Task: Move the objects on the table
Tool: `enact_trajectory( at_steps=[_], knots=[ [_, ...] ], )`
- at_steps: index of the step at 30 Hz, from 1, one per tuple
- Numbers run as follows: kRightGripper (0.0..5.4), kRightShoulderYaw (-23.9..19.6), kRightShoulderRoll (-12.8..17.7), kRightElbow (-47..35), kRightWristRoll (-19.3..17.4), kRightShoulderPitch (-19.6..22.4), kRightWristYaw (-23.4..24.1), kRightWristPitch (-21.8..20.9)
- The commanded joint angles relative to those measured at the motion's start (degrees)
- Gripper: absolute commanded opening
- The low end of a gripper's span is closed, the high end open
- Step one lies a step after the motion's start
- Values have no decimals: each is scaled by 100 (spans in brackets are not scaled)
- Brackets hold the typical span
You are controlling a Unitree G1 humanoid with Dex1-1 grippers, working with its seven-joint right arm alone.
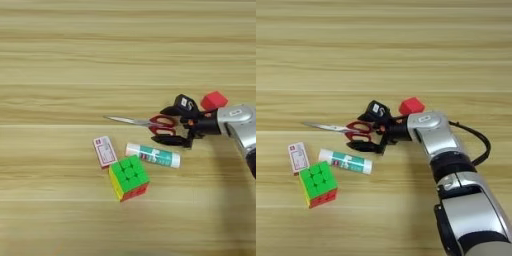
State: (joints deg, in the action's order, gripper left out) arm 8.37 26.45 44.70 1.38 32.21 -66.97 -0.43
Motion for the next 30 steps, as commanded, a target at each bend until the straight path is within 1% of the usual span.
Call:
enact_trajectory(
  at_steps=[1, 5, 8, 11, 14, 22, 25, 30],
  knots=[
    [535, -267, 201, -549, -208, 414, 185, 114],
    [535, -473, 216, -866, -412, 489, 193, 301],
    [535, -747, 184, -1118, -678, 587, 288, 404],
    [535, -1003, 179, -1293, -899, 671, 402, 426],
    [535, -1229, 271, -1358, -1088, 708, 405, 391],
    [535, -1755, 768, -882, -1337, 845, 297, -78],
    [535, -1942, 959, -663, -1472, 925, 170, -163],
    [535, -2043, 1273, 72, -1383, 1073, 97, -479]
  ],
)
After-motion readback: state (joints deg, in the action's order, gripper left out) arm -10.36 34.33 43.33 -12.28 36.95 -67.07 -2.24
